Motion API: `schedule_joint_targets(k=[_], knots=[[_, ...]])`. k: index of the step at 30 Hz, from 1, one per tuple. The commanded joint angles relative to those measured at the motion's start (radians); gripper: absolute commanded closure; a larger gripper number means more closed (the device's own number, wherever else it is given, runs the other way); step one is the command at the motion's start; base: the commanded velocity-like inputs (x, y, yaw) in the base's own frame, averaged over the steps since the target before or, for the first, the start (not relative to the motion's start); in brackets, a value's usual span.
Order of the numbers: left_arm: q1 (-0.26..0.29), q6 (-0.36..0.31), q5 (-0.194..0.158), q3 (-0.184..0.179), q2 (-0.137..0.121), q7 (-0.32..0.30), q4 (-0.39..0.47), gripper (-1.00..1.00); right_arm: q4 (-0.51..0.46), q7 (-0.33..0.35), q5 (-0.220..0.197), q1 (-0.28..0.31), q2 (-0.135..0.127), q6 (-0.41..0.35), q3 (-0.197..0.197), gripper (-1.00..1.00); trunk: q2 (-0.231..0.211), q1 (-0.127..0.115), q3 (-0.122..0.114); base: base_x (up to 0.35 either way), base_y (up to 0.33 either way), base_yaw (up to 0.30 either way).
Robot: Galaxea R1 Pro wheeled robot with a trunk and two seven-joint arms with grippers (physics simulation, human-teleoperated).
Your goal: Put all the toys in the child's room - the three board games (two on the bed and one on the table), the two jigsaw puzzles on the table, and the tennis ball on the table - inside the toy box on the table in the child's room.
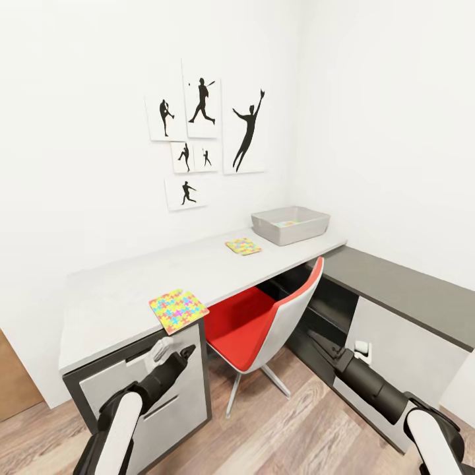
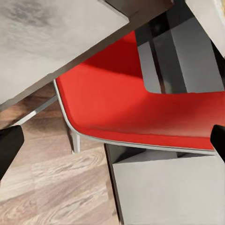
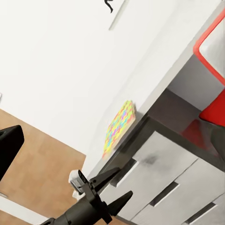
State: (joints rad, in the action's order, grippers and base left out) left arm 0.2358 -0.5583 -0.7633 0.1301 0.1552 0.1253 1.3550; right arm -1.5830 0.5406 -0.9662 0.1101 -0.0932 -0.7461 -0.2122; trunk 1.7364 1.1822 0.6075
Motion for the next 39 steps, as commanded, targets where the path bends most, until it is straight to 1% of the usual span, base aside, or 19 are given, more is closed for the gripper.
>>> schedule_joint_targets(k=[1, 8, 9, 13, 19, 22, 26, 30, 35, 36, 39], knots=[[0.001, 0.010, -0.011, -0.001, 0.001, 0.008, -0.006, -1.00, 0.000, 0.001, -0.003, 0.001, 0.000, -0.007, -0.002, -1.00, 0.001, 0.000, 0.001, 0.000, 0.000, 0.000], [0.000, 0.090, -0.017, -0.024, 0.006, 0.013, -0.053, -1.00, 0.000, 0.000, -0.003, 0.000, 0.000, -0.007, -0.004, -1.00, 0.001, 0.000, 0.001, 0.000, 0.000, 0.000], [0.000, 0.118, -0.024, -0.028, 0.010, 0.013, -0.062, -1.00, 0.000, -0.001, -0.003, 0.000, 0.000, -0.007, -0.004, -1.00, 0.001, 0.000, 0.001, 0.000, 0.000, 0.000], [0.000, 0.182, -0.046, -0.034, 0.015, 0.014, -0.078, -1.00, 0.001, -0.002, -0.003, 0.000, 0.000, -0.007, -0.004, -1.00, 0.001, 0.000, 0.001, 0.000, 0.000, 0.000], [0.000, 0.287, -0.072, -0.049, 0.017, 0.015, -0.113, -1.00, 0.001, -0.002, -0.004, 0.000, 0.000, -0.007, -0.005, -1.00, 0.001, 0.000, 0.001, 0.000, 0.000, 0.000], [0.000, 0.319, -0.080, -0.059, 0.018, 0.015, -0.137, -1.00, 0.001, -0.002, -0.005, 0.000, 0.000, -0.006, -0.005, -1.00, 0.001, 0.000, 0.001, 0.000, 0.000, 0.000], [0.000, 0.339, -0.096, -0.067, 0.019, 0.012, -0.161, -1.00, 0.001, -0.003, -0.005, 0.000, 0.000, -0.006, -0.005, -1.00, 0.001, 0.000, 0.001, 0.000, 0.000, 0.000], [0.000, 0.349, -0.130, -0.071, 0.019, 0.009, -0.171, -1.00, 0.001, -0.004, -0.005, 0.000, 0.000, -0.006, -0.005, -1.00, 0.001, 0.000, 0.001, 0.000, 0.000, 0.000], [0.000, 0.366, -0.189, -0.077, 0.019, 0.003, -0.179, -1.00, 0.001, -0.004, -0.005, 0.000, 0.000, -0.007, -0.005, -1.00, 0.001, 0.000, 0.001, 0.000, 0.000, 0.000], [0.000, 0.382, -0.206, -0.081, 0.018, 0.001, -0.180, -1.00, 0.001, -0.004, -0.005, 0.000, 0.000, -0.007, -0.005, -1.00, 0.001, 0.000, 0.001, 0.000, 0.000, 0.000], [0.000, 0.409, -0.222, -0.086, 0.017, 0.000, -0.182, -1.00, 0.001, -0.004, -0.005, 0.000, 0.000, -0.007, -0.005, -1.00, 0.001, 0.000, 0.001, 0.000, 0.000, 0.000]])
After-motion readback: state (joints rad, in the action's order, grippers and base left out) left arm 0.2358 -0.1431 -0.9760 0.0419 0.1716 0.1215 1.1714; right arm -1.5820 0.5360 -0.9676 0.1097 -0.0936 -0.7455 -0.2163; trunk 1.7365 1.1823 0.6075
